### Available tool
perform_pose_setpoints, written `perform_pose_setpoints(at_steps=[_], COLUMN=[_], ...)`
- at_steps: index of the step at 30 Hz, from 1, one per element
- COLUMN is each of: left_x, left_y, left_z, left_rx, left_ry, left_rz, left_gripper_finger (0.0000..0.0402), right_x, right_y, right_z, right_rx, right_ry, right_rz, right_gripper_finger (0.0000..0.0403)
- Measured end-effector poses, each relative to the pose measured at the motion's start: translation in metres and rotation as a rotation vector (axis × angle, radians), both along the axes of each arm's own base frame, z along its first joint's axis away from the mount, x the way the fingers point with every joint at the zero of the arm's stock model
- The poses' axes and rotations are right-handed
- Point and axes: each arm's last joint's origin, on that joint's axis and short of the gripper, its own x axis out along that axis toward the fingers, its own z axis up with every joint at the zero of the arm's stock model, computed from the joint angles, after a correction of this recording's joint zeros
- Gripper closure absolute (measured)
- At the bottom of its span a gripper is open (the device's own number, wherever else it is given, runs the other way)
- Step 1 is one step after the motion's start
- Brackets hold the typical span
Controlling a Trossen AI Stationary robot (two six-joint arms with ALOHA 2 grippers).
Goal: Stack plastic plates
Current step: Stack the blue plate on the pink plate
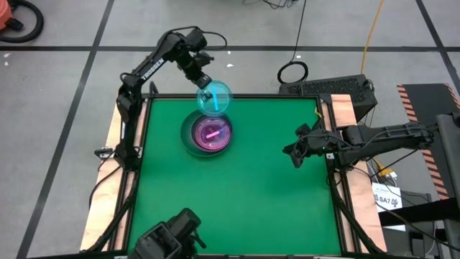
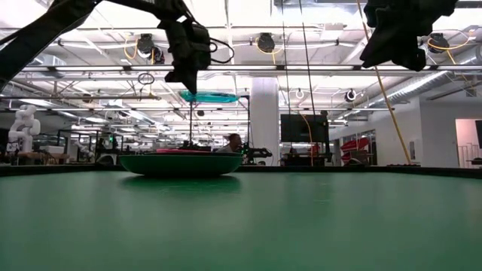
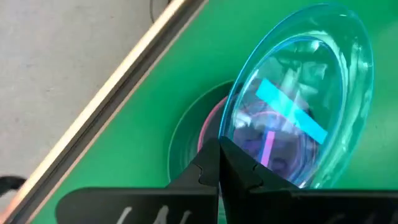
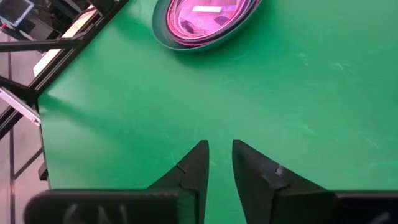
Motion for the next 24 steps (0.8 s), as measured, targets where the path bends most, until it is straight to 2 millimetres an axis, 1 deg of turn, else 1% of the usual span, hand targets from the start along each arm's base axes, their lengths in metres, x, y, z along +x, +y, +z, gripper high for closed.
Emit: perform_pose_setpoints(at_steps=[4,8,11,13,17,20,22,24], left_x=[0.002,0.002,0.002,0.005,0.007,0.000,-0.002,-0.007], left_y=[-0.001,-0.002,-0.005,-0.012,-0.031,-0.046,-0.052,-0.057], left_z=[-0.008,-0.018,-0.020,-0.024,-0.032,-0.032,-0.031,-0.037], left_rx=[-0.028,-0.070,-0.074,-0.092,-0.105,-0.087,-0.037,-0.036], left_ry=[0.000,0.026,0.031,0.042,0.050,0.042,-0.006,-0.015], left_rz=[-0.052,-0.047,-0.057,-0.074,-0.103,-0.075,-0.056,-0.037], left_gripper_finger=[0.0402,0.0402,0.0402,0.0402,0.0402,0.0402,0.0402,0.0402], right_x=[0.000,0.000,0.000,0.001,0.000,0.000,0.000,0.000], right_y=[-0.001,-0.002,-0.002,-0.002,-0.002,-0.002,-0.002,-0.003], right_z=[0.000,0.000,0.001,0.001,0.001,0.001,0.001,0.001], right_rx=[-0.023,-0.030,-0.028,-0.027,-0.027,-0.034,-0.051,-0.066], right_ry=[-0.003,-0.006,-0.013,-0.017,-0.016,-0.016,-0.017,-0.018], right_rz=[-0.025,-0.046,-0.046,-0.048,-0.048,-0.056,-0.072,-0.086], right_gripper_finger=[0.0353,0.0370,0.0382,0.0390,0.0401,0.0401,0.0401,0.0401])
